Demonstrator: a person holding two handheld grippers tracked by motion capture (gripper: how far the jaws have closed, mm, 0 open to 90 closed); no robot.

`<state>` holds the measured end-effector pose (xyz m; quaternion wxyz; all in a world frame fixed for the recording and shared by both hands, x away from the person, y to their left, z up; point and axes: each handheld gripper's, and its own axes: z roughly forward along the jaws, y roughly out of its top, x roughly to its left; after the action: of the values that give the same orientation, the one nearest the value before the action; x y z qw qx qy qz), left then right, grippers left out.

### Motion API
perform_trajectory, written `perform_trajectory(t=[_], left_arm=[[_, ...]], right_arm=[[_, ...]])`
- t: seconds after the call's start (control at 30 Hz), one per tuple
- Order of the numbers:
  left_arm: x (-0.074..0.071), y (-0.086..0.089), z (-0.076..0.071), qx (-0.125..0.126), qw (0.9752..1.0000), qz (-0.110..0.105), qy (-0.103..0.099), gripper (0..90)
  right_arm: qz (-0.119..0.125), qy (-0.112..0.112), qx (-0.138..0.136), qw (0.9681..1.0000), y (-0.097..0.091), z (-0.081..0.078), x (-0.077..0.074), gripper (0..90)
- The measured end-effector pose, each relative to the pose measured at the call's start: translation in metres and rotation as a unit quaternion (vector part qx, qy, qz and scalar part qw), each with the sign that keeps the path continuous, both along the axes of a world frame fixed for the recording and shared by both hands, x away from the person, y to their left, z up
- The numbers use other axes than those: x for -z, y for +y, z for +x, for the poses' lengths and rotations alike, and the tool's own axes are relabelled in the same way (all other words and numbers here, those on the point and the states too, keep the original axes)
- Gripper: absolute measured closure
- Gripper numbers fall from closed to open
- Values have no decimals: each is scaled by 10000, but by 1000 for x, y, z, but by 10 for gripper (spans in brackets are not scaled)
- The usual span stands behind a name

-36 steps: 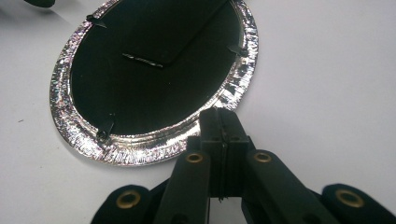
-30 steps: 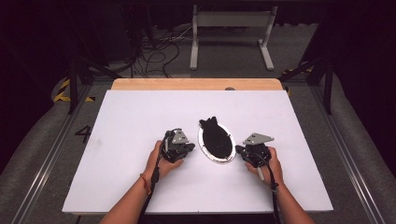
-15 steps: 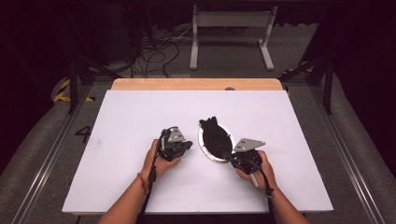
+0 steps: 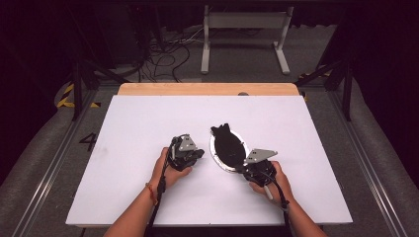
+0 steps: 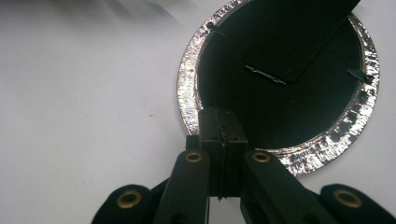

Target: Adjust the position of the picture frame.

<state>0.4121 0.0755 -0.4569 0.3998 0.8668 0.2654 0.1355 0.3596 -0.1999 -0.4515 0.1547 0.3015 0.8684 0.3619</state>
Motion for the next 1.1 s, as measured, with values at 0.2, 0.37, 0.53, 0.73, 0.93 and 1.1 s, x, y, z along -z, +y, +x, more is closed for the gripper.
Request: perform_trajectory(t=[0.2,0.37,0.53,0.73,0.93,1.1], left_arm=[[-7,5,0,-15,9999,86,-65,883],[-7,11,2,-81,9999,91,-23,882],[-7,9,5,-106,9999,94,-81,876],[-5,7,6,-63,9999,57,-66,869],[-8,21,-1,-42,10000,29,23,860],[-10,35,-8,18,9999,105,-1,863]], right_arm=[[-185,-10,-109,9998,1,1,-2,900],[-294,11,-115,9995,-2,2,-4,900],[-418,36,-106,9991,-8,3,-7,900],[-721,77,165,9972,-31,7,-6,900],[-371,2,644,9972,-45,27,-2,900],[-212,-259,961,9948,-49,53,3,900]])
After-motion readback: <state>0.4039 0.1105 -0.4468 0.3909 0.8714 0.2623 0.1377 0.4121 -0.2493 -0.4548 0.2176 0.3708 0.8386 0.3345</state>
